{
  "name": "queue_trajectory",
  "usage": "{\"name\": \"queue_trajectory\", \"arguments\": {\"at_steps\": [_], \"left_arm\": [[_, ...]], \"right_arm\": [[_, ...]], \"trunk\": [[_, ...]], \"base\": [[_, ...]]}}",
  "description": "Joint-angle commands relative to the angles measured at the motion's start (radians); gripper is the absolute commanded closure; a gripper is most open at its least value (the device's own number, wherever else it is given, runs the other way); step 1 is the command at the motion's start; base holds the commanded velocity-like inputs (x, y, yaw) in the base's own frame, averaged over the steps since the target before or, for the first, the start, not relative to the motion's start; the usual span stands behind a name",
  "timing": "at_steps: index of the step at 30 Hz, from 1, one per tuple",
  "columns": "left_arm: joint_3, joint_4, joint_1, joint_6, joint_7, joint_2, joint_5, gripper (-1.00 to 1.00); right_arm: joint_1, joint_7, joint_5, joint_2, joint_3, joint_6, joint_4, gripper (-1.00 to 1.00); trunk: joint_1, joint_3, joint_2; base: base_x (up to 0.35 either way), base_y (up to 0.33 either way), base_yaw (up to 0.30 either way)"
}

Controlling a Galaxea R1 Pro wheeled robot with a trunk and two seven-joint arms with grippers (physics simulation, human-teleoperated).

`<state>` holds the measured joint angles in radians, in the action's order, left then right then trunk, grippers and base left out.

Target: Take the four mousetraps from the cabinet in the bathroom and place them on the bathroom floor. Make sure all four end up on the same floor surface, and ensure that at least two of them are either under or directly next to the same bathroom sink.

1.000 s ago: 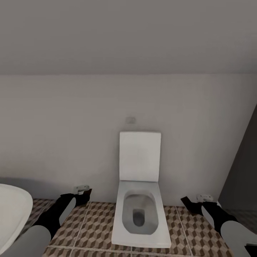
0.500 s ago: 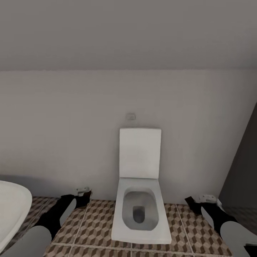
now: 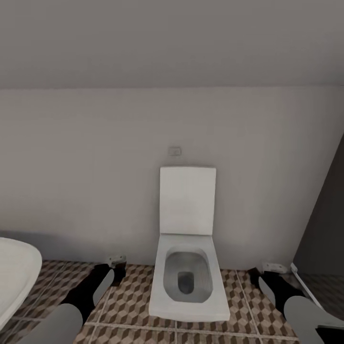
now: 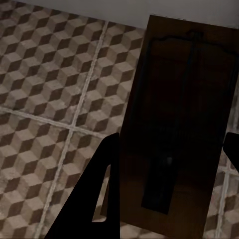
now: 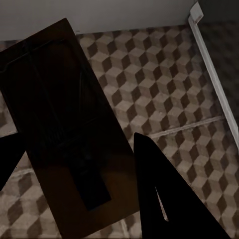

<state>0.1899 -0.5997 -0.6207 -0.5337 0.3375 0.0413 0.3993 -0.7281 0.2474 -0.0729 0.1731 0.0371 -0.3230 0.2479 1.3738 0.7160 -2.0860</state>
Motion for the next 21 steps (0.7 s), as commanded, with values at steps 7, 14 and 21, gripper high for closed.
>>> {"name": "queue_trajectory", "arguments": {"at_steps": [7,14,21], "left_arm": [[0.007,0.001,-0.001,-0.013,0.025,0.002,0.014,1.00],[0.005,-0.003,-0.001,-0.079,0.027,0.004,0.015,1.00],[0.005,-0.003,-0.001,-0.081,0.028,0.005,0.014,1.00]], "right_arm": [[0.000,0.001,-0.008,-0.004,0.003,-0.019,0.002,1.00],[0.001,0.001,-0.013,-0.003,0.004,-0.154,0.002,1.00],[0.000,0.001,-0.013,-0.003,0.004,-0.157,0.002,1.00]], "trunk": [[0.027,0.023,-0.050],[0.054,0.045,-0.099],[0.080,0.067,-0.148]], "base": [[0.000,0.000,0.000],[0.000,0.000,0.000],[0.000,0.000,0.000]]}}
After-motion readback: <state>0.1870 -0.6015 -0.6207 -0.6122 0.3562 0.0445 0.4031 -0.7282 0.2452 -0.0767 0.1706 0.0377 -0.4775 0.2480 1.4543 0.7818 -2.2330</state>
